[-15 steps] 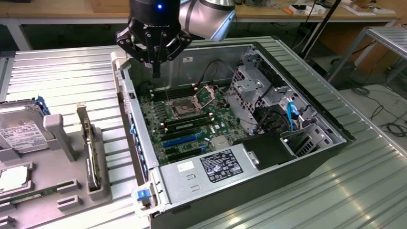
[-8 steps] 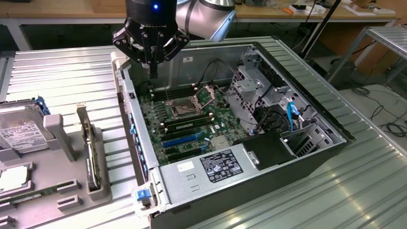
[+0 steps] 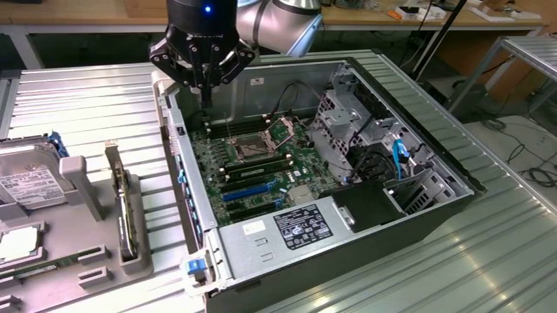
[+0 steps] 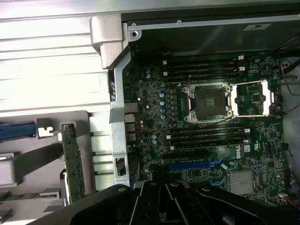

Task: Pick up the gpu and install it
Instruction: 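Reach for the gpu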

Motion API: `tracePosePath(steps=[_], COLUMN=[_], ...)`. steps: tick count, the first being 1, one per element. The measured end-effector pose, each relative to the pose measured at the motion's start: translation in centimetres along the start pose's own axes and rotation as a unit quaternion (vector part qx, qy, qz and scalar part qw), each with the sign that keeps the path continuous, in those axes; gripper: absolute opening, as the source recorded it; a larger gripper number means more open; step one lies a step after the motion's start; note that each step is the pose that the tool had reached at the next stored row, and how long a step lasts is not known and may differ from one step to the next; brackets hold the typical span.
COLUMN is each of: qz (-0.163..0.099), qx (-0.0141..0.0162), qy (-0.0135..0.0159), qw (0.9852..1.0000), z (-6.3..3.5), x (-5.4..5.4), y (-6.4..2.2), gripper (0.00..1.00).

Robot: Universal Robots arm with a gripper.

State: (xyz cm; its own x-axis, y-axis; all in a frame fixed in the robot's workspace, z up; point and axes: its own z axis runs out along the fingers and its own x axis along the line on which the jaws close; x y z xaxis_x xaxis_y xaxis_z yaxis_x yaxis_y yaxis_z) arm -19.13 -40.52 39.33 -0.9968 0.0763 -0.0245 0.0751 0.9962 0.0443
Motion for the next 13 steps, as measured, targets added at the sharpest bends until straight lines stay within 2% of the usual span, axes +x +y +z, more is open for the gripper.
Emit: tracePosePath(steps=[13], qz=[0.0], qx=[0.0], qy=[0.0], qw=[1.0], z=[-0.03], x=[1.0], y=[-0.2], gripper=[0.11])
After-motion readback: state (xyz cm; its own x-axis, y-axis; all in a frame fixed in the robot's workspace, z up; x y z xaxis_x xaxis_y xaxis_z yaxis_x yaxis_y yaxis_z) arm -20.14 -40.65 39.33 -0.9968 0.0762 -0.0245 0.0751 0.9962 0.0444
